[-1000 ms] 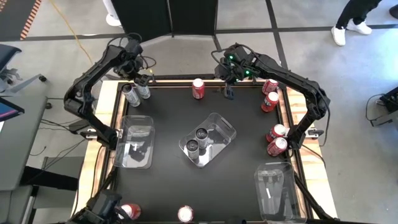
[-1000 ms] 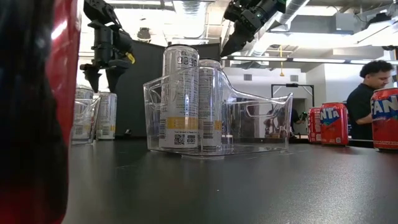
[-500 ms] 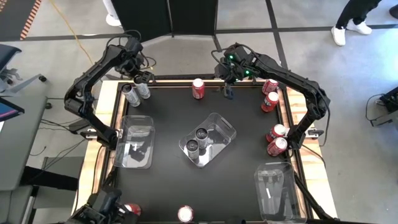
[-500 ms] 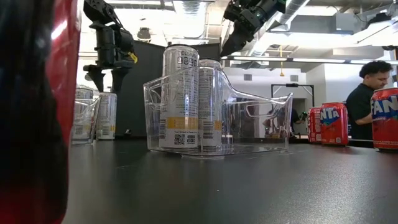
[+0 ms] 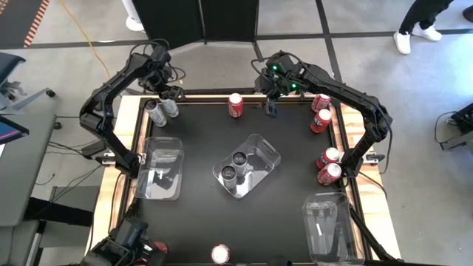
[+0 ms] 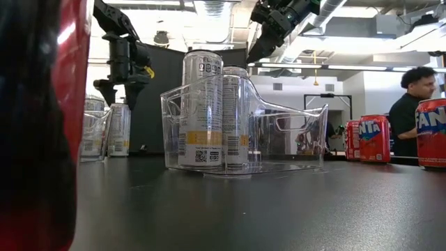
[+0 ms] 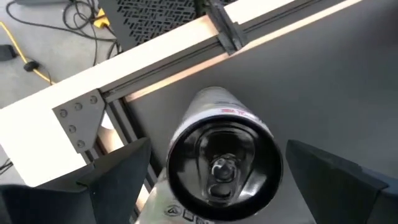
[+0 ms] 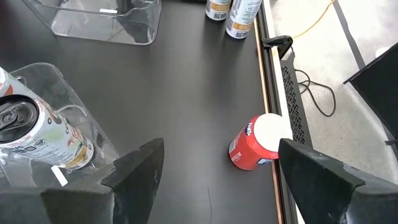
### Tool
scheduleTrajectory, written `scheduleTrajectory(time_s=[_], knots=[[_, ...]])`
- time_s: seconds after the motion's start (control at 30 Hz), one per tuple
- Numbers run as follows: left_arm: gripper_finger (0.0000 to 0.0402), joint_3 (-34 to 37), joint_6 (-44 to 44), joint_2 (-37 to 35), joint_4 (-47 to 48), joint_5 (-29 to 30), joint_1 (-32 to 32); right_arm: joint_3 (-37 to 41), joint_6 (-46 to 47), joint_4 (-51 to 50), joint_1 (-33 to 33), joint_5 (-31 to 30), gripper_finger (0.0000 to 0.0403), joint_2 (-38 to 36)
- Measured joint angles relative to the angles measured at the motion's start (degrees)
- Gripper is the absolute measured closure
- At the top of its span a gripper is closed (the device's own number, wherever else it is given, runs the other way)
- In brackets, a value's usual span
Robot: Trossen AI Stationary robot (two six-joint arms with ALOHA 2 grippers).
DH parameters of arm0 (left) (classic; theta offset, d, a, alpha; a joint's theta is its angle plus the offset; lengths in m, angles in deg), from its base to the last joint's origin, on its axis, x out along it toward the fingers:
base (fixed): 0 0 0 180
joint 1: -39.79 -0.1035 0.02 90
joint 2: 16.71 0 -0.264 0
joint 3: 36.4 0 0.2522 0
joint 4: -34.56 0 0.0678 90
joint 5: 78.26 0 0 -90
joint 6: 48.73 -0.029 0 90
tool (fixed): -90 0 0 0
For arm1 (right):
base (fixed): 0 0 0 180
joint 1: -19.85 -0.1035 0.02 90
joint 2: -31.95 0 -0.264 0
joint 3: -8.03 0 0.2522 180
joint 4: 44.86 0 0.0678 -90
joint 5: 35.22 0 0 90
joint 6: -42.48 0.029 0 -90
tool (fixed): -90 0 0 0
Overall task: Sort soda cans
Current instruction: Put the white soda can into the middle transparent bin
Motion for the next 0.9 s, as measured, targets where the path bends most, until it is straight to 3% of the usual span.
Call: scheduleTrajectory(time_s=[0.6,0.9], knots=[[0.0031,0.24,0.18,0.00,0.27,-0.88,0.04,0.00,0.04,0.18,0.00,0.00,0.0072,0.00],[0.0031,5.52,-0.43,0.07,-4.16,-1.83,-0.45,0.00,0.07,0.18,0.00,0.00,0.0072,0.00]])
